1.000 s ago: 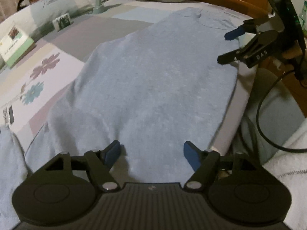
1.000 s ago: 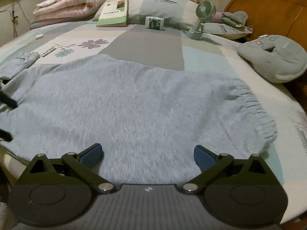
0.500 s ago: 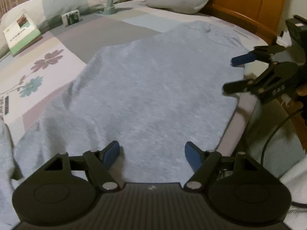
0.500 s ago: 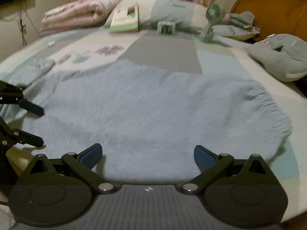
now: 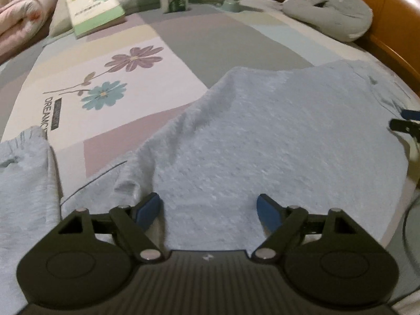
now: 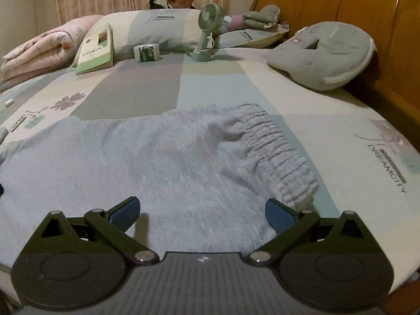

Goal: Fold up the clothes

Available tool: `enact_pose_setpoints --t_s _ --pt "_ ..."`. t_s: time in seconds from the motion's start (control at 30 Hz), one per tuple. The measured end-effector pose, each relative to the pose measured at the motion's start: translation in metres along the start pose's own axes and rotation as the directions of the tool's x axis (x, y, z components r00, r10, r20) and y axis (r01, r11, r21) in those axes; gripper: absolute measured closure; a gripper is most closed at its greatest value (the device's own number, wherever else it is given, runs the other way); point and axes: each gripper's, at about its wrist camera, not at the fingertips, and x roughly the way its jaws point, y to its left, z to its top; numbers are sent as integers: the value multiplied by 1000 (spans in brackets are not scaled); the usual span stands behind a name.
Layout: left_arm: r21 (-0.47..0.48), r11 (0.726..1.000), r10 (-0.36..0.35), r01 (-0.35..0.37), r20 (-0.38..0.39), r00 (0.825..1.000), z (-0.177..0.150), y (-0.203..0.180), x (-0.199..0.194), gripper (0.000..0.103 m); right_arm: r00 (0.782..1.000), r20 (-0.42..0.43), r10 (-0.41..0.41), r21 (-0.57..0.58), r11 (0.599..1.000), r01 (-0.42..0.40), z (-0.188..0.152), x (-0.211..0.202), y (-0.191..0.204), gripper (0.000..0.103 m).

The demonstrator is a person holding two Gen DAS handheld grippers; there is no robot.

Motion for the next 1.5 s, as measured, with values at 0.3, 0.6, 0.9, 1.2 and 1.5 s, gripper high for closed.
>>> enact_pose_setpoints --t_s 0.3,0.6,0.9,1.2,1.5 --pt "48 995 -93 92 18 996 25 -57 1 23 991 -50 122 22 992 -121 41 39 27 0" --pt "33 999 -41 41 1 999 15 -62 4 23 991 -67 119 44 992 -116 22 18 21 0" --pt "-21 995 -100 100 -2 995 -26 -77 -16 21 974 -106 202 -7 979 -203 -9 -9 66 0" --pt "39 991 -127 125 63 990 -42 -82 -36 17 982 -114 150 -46 987 -156 -13 -25 87 0" --pt "10 991 -132 132 9 991 -55 -61 -36 15 980 -162 116 -16 993 -120 -11 -31 98 0"
